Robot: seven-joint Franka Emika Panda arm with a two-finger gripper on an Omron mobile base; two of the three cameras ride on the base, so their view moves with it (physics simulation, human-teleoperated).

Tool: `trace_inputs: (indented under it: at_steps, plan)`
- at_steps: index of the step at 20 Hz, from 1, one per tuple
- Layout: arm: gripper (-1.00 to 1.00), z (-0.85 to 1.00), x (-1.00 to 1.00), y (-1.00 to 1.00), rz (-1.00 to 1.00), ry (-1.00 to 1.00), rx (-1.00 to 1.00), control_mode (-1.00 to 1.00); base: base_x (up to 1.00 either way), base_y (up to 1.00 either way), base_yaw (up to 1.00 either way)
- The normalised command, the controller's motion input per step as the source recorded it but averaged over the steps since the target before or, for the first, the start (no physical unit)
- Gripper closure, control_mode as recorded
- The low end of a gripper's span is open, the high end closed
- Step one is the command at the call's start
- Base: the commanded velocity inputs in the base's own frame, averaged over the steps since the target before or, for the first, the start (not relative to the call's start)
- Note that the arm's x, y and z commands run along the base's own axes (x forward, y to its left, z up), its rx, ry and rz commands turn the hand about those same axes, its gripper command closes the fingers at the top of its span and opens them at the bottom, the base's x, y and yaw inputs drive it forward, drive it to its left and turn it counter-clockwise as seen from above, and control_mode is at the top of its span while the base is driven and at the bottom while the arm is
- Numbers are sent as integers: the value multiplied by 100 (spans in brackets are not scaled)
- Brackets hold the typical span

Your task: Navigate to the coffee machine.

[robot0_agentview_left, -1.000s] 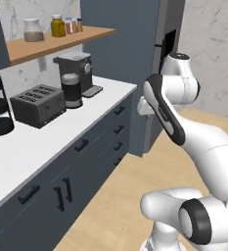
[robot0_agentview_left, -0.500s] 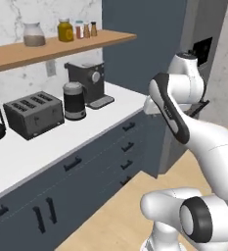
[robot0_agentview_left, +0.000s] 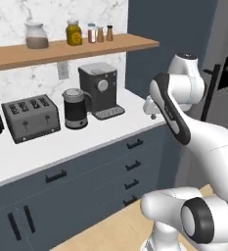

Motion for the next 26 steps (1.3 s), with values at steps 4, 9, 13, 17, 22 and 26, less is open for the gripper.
trace_inputs:
  at_steps: [4,9,13,17,22,26]
  plan:
    - [-100,0,0,0,0,0,0,100,99,-56,42]
    - [-100,0,0,0,0,0,0,100,85,-43,33]
    - [-100,0,0,0,0,0,0,100,54,-24,30]
    - [-100,0,0,0,0,0,0,100,51,-13,30]
    - [-100,0,0,0,0,0,0,100,60,-17,28]
    - [-100,0,0,0,0,0,0,100,46,-23,27]
